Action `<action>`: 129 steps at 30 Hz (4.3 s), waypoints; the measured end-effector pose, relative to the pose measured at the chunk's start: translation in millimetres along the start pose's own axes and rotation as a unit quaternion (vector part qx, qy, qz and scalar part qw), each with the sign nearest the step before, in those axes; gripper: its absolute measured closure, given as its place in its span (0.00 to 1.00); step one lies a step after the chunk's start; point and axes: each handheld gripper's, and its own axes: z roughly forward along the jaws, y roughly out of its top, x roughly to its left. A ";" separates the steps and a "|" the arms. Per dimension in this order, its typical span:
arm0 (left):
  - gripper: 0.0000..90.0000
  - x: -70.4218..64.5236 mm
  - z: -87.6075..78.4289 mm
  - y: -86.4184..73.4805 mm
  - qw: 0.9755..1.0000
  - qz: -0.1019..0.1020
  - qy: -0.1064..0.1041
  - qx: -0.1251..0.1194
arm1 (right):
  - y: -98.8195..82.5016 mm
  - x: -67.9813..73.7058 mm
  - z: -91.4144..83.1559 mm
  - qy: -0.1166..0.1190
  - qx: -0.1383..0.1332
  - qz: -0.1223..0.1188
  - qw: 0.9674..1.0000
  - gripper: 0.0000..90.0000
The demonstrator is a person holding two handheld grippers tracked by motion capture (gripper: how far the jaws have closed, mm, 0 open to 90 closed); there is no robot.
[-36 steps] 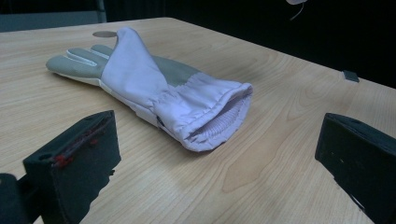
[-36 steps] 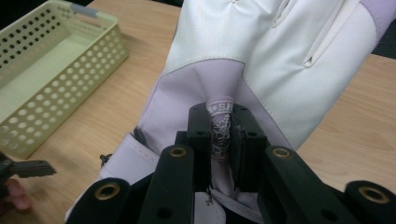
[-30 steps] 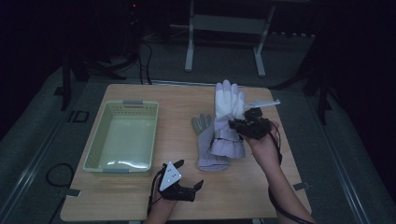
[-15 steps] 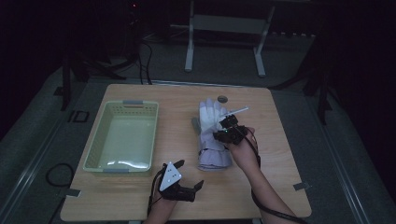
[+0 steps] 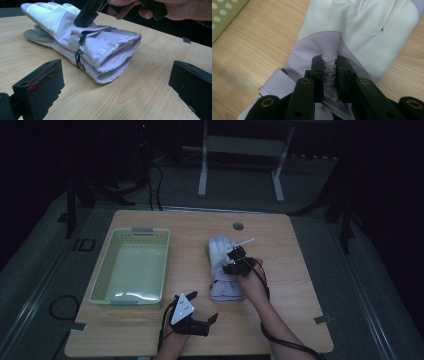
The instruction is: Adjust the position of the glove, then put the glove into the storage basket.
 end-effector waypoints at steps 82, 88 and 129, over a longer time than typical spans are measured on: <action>0.16 36.0 90.9 57.6 0.962 -0.135 0.078 0.222 | -41.2 -53.1 5.5 0.017 -0.139 -0.021 0.990 0.14; 0.16 43.2 95.6 48.0 0.956 -0.165 0.059 0.236 | -47.1 -57.6 16.5 0.054 -0.107 0.007 0.993 0.17; 0.81 45.5 76.0 104.4 0.957 -0.124 0.002 0.261 | -29.3 -28.6 -27.7 0.058 -0.115 -0.008 0.992 0.90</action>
